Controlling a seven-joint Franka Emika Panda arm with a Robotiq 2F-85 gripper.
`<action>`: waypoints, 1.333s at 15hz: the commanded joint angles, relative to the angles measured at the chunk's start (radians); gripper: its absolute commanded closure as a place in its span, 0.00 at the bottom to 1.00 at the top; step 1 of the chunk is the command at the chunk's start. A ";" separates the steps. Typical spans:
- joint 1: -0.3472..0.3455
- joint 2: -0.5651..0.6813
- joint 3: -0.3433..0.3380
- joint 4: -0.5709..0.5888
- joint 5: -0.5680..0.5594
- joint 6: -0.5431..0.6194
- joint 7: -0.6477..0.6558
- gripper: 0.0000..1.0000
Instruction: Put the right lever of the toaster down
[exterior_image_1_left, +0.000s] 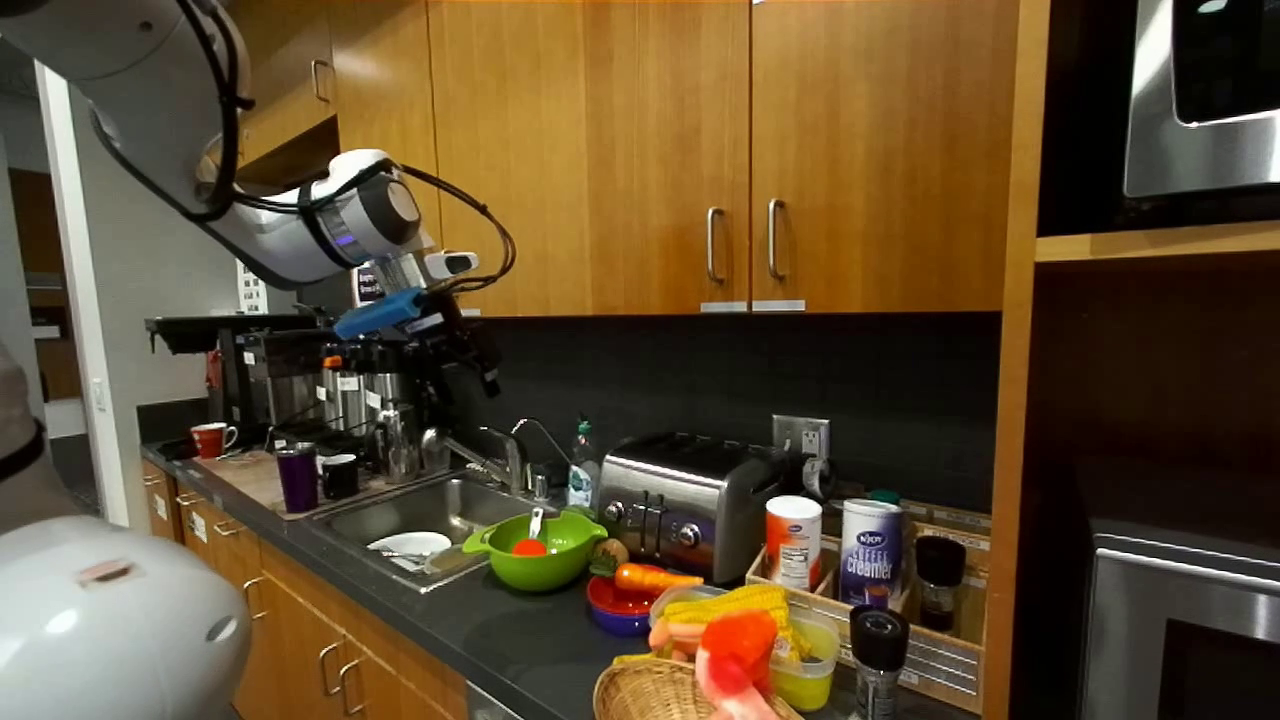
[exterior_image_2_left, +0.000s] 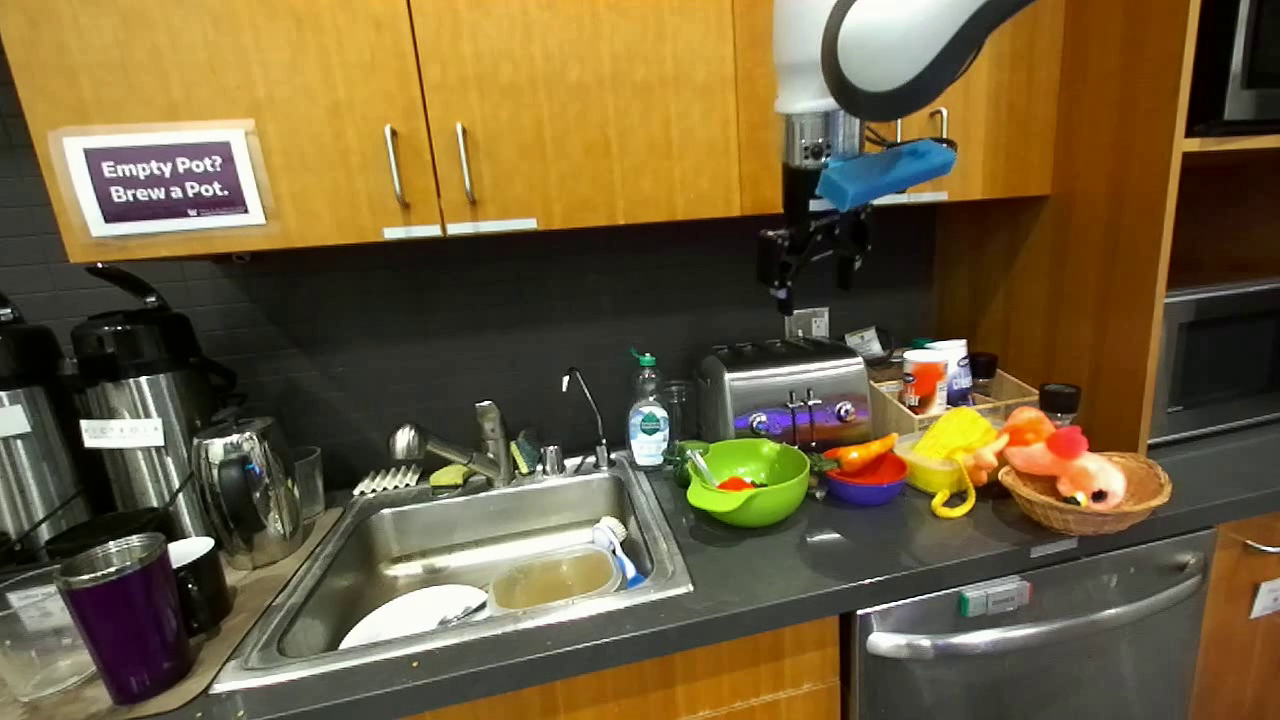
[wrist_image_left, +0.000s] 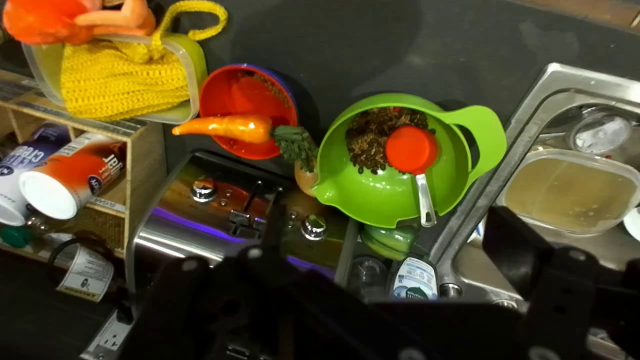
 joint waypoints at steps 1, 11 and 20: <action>-0.008 -0.011 0.001 -0.053 -0.113 0.117 0.080 0.00; -0.086 0.017 -0.045 -0.110 -0.208 0.327 0.287 0.00; -0.097 0.054 -0.100 -0.106 -0.180 0.336 0.299 0.00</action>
